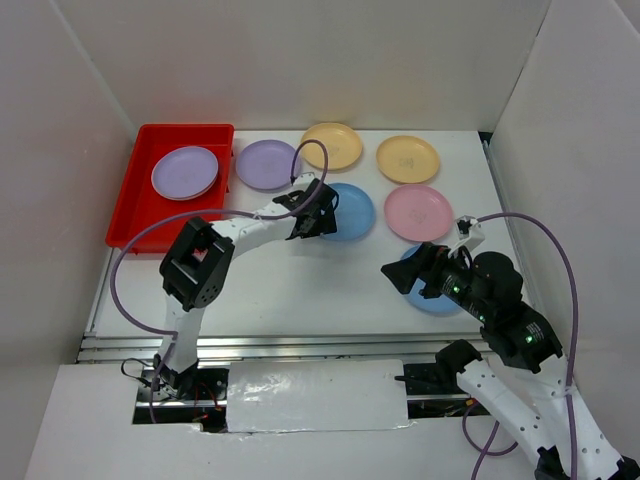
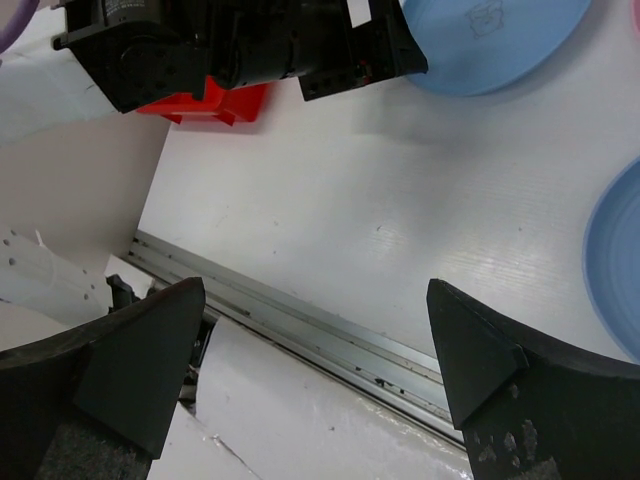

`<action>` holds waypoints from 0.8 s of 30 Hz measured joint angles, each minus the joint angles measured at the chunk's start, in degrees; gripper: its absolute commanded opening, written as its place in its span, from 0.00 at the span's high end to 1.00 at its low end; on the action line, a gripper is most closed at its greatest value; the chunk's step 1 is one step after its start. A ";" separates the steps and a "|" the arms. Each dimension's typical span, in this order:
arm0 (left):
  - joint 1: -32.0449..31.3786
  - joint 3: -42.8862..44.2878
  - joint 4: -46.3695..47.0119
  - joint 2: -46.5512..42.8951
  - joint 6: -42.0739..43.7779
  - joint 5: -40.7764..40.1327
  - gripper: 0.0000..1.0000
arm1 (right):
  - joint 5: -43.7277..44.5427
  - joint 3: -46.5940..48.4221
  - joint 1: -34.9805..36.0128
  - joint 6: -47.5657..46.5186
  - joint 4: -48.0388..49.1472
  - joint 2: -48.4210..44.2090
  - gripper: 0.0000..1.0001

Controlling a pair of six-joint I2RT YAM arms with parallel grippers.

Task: Place the plates into the plastic bin on the countertop

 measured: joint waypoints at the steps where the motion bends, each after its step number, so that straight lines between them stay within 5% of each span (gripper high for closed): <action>1: 0.17 -0.96 0.94 -0.24 -0.15 0.00 0.01 | 0.02 -0.11 0.00 -0.02 0.00 0.00 0.00; 7: 0.98 -3.93 2.32 -0.57 -1.77 0.15 0.02 | -0.57 -0.20 0.00 0.00 0.04 0.20 0.00; 15: 3.17 3.78 2.43 5.95 -3.02 -0.20 0.22 | -0.68 -0.20 0.00 -0.07 0.02 0.44 0.00; 16: 3.32 3.74 2.34 6.38 -3.04 -0.17 0.27 | -0.68 -0.20 0.00 -0.09 0.02 0.44 0.00; 18: 3.54 3.61 2.78 6.80 -3.52 -0.24 0.62 | -0.68 -0.20 0.00 -0.17 0.02 0.46 0.00; 19: 3.67 3.54 2.97 6.80 -3.78 -0.11 0.93 | -0.70 -0.20 0.00 -0.17 0.02 0.46 0.00; 20: 3.85 3.37 3.41 6.80 -3.89 0.24 1.00 | -0.70 -0.20 0.00 -0.20 0.02 0.48 0.00; 24: 4.11 2.21 5.81 3.56 -5.90 0.02 1.00 | -0.72 -0.07 0.00 -0.26 -0.04 0.76 0.00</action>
